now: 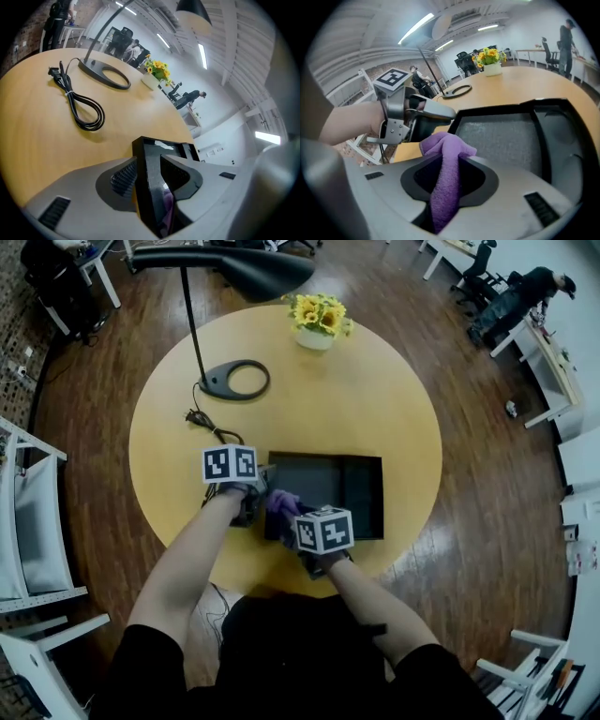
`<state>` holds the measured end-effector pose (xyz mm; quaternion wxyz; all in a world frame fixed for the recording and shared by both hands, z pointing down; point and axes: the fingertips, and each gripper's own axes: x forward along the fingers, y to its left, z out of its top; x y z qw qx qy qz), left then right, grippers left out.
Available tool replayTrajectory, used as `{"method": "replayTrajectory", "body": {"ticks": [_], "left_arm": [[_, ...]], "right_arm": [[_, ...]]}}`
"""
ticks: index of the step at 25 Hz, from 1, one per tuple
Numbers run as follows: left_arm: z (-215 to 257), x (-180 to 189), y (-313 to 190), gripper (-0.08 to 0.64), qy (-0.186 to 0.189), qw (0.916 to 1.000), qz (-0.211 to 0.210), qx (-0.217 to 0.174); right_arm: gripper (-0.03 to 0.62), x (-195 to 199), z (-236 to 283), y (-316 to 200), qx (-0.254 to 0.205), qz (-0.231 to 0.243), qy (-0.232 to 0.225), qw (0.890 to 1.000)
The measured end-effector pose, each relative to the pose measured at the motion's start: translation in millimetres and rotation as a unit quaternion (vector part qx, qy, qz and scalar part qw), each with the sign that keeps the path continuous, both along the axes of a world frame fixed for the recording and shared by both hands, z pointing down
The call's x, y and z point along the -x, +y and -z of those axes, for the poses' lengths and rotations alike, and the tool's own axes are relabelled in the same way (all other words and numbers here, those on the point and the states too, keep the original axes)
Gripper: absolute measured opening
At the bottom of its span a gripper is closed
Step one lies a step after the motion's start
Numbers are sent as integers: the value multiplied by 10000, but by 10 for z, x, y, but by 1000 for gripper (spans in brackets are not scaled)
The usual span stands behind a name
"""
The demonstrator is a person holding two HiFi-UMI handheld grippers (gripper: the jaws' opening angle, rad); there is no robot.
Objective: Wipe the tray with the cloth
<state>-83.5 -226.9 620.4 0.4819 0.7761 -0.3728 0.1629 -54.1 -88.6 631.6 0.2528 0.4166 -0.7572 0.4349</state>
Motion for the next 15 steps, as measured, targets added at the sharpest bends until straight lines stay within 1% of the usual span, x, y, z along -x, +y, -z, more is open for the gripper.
{"method": "replayTrajectory", "body": {"ticks": [1, 2, 3, 4, 6, 9, 12, 15], "left_arm": [[-63, -27, -10, 150, -170, 9998, -34, 36], [-127, -42, -6, 130, -327, 9994, -73, 63], [-183, -52, 6, 111, -440, 9989, -112, 86], [-228, -62, 18, 99, -504, 9986, -144, 112], [-289, -83, 38, 98, -553, 9981, -187, 177], [-316, -108, 31, 100, -621, 9976, -234, 208], [-316, -123, 43, 98, -726, 9967, -315, 186], [-318, -129, 55, 97, -785, 9962, -336, 145]], "right_arm": [[101, 72, 13, -14, 70, -85, -216, 9997], [101, 134, 16, -19, 150, -176, -395, 9990], [101, 174, -3, -13, 236, -254, -468, 9983], [101, 188, -50, 0, 306, -289, -404, 9983], [101, 167, -164, 35, 345, -173, -25, 9993], [101, 133, -243, 79, 236, 280, 598, 9975], [103, 177, -203, 87, -106, 894, 1152, 9893], [103, 118, -191, 126, -373, 1296, 1616, 9776]]}}
